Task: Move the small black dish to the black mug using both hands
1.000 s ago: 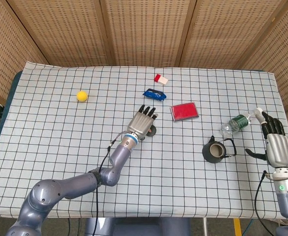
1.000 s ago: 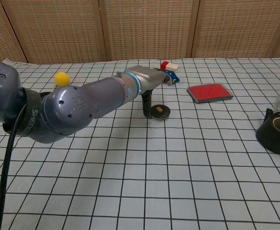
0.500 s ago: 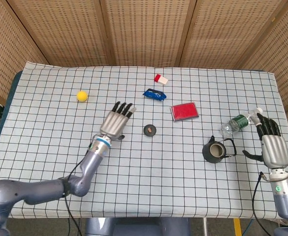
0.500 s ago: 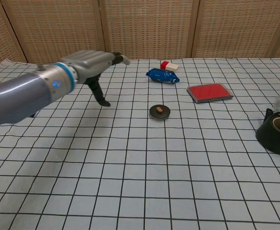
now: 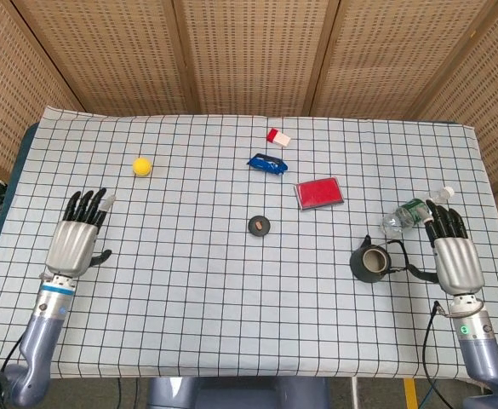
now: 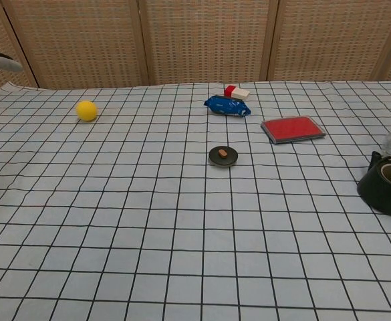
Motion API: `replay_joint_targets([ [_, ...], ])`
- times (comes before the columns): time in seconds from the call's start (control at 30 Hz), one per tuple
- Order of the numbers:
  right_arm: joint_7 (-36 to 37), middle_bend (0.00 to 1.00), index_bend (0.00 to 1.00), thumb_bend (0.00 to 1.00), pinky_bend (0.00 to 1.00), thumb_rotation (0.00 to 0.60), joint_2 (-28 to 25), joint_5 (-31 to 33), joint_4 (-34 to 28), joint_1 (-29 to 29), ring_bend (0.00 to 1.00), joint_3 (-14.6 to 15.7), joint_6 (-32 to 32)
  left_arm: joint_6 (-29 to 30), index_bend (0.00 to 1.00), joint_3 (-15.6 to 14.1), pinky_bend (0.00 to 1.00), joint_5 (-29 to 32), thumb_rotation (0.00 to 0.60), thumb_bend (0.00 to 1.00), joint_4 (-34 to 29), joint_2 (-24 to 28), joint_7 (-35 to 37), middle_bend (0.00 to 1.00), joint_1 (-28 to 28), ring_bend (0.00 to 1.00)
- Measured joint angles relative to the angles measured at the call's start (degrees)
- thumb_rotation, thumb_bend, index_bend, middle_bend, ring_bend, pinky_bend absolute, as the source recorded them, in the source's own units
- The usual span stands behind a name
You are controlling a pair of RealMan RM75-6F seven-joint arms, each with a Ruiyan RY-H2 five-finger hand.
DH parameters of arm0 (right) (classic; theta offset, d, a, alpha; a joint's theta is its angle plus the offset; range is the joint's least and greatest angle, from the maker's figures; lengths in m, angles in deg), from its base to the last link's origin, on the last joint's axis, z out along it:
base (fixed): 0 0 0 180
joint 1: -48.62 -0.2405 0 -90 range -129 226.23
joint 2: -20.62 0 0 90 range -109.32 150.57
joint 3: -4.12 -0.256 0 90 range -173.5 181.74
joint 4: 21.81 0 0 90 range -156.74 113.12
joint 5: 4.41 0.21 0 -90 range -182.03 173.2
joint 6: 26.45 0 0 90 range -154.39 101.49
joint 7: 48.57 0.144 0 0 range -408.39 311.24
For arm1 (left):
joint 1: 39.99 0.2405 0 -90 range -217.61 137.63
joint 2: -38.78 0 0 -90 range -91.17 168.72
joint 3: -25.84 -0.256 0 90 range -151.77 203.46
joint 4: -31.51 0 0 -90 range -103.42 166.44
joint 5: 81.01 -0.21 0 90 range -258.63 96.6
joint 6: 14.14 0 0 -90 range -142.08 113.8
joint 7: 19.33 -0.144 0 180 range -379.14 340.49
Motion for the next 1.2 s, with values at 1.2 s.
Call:
replay_joint_targets([
  [1.2,-36.3,0.12,0.35,0.29,0.01,0.600,25.8,37.5,5.3,-35.2,0.00,-10.9,-23.9,-6.6,0.06,3.5,0.00,-7.0,0.600,0.12,-4.6,7.4,12.0,0.00,6.5,0.00],
])
